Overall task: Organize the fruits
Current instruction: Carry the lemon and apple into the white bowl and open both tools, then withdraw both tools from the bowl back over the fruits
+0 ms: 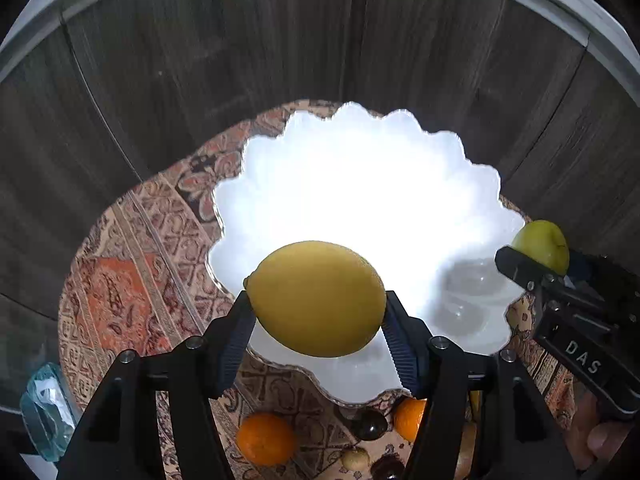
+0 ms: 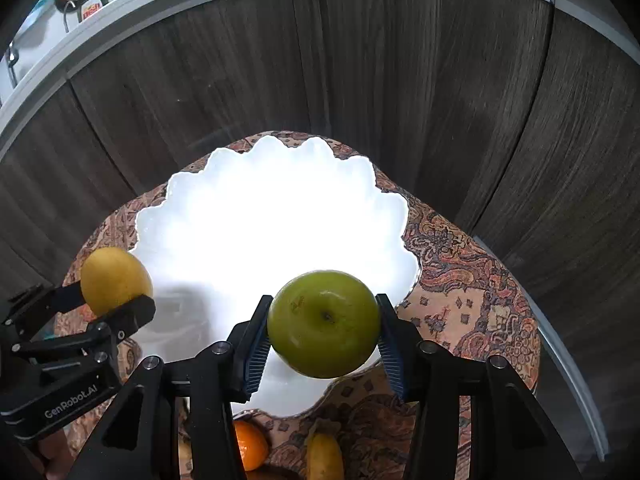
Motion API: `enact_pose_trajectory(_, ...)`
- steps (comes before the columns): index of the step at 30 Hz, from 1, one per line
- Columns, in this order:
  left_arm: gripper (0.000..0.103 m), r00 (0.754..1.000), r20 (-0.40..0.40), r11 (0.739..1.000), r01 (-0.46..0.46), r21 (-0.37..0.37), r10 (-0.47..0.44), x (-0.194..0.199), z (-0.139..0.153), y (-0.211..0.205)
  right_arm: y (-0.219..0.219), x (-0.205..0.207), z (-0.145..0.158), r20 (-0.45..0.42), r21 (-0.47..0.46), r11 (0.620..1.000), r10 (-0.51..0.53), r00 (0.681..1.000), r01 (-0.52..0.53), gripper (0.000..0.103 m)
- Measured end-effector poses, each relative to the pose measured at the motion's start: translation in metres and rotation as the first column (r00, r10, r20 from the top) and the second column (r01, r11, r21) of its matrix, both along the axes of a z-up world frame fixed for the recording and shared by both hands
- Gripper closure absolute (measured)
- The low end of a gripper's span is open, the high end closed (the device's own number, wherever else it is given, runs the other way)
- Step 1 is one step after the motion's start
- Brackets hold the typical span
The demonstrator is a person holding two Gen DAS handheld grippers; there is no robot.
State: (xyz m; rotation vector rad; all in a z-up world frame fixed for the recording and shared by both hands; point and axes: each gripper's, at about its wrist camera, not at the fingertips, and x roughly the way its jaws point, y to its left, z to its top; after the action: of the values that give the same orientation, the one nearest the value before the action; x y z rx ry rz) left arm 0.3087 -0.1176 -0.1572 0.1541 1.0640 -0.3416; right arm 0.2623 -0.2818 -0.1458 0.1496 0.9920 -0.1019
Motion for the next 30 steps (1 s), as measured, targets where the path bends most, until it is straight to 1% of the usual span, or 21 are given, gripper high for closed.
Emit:
enact_pose_trajectory(1,0.038,1.000,0.005,1.000,0.003,-0.001,-0.003,-0.001,0.000,0.000,0.000,0.000,0.001,0.006,-0.005,1.000,0.001,1.000,-0.001,0.044)
enact_pose_trajectory(2,0.033,1.000,0.017,1.000,0.007,0.004,-0.007,-0.002,0.001,0.000,0.001,-0.001,0.003,0.016,-0.016,1.000,-0.003,1.000,0.003,0.030)
enact_pose_trajectory(3,0.023,0.999,0.036,1.000,0.007,0.010,-0.007,-0.004,0.002,-0.001,0.001,-0.003,0.006,0.035,-0.028,1.000,-0.008,0.999,0.009,0.024)
enact_pose_trajectory(4,0.015,0.999,0.049,1.000,0.002,0.014,-0.003,-0.005,0.004,-0.001,0.001,-0.005,0.010,0.055,-0.041,0.999,-0.012,0.998,0.015,0.016)
enact_pose_trajectory(8,0.010,0.998,0.068,1.000,-0.011,0.012,0.010,-0.008,0.010,0.001,0.001,-0.007,0.021,0.085,-0.066,0.997,-0.024,0.996,0.030,0.016)
enact_pose_trajectory(10,0.006,0.996,0.087,1.000,-0.020,0.018,0.018,-0.011,0.014,0.002,0.000,-0.009,0.026,0.093,-0.069,0.997,-0.031,0.995,0.038,0.015)
enact_pose_trajectory(13,0.002,0.993,0.112,0.999,-0.030,0.029,0.027,-0.015,0.020,0.005,0.000,-0.013,0.031,0.109,-0.078,0.996,-0.034,0.993,0.043,0.015)
enact_pose_trajectory(21,0.002,0.986,0.157,0.998,-0.057,0.026,0.053,-0.032,0.042,0.015,0.004,-0.029,0.048,0.139,-0.092,0.994,-0.037,0.990,0.050,0.014)
enact_pose_trajectory(30,0.001,0.983,0.173,0.998,-0.063,0.028,0.058,-0.058,0.057,0.020,0.006,-0.054,0.061,0.157,-0.103,0.993,-0.044,0.987,0.060,0.014)
